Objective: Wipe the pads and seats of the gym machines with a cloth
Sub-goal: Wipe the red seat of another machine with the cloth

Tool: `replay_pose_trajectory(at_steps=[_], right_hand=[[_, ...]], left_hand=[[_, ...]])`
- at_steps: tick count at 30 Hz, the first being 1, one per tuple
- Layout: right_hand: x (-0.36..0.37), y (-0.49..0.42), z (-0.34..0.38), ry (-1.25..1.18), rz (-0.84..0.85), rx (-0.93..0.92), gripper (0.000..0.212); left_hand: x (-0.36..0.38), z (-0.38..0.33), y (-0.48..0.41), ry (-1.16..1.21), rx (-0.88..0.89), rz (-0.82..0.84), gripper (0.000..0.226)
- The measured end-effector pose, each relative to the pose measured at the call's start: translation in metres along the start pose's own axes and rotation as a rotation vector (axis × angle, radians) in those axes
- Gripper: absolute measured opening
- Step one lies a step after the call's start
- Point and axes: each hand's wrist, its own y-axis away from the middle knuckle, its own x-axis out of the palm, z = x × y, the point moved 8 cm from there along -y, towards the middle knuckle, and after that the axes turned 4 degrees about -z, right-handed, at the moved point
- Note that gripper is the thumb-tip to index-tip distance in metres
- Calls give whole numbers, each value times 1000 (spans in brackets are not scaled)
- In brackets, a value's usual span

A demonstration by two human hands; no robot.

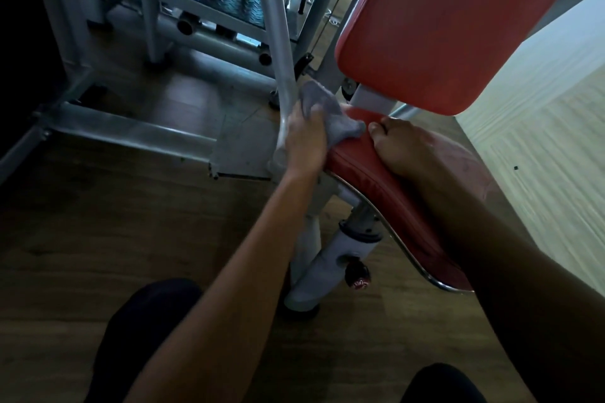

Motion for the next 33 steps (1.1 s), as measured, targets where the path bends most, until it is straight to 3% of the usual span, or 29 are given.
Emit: replay_pose_trajectory(at_steps=[3,6,9,12,17,21,28,33], right_hand=[[-6,7,7,-1,31,-73,70],[-22,31,13,14,93,-201,51],[-41,64,1,18,114,-315,45],[-49,85,-29,-45,59,-297,42],[-49,97,-48,-196,18,-227,41],[-48,92,-49,-200,7,-208,40],[-52,91,-47,-165,-65,-225,38],[-54,84,-68,-398,44,-171,31]], left_hand=[[1,-6,13,11,128,-21,52],[-1,-12,-15,-74,49,27,49],[-10,-5,-8,-66,20,-109,60],[-1,2,34,59,33,-260,64],[9,0,49,107,133,-342,54],[-2,-2,10,95,31,-314,51],[36,13,92,36,86,-276,69],[52,15,124,42,50,-178,71]])
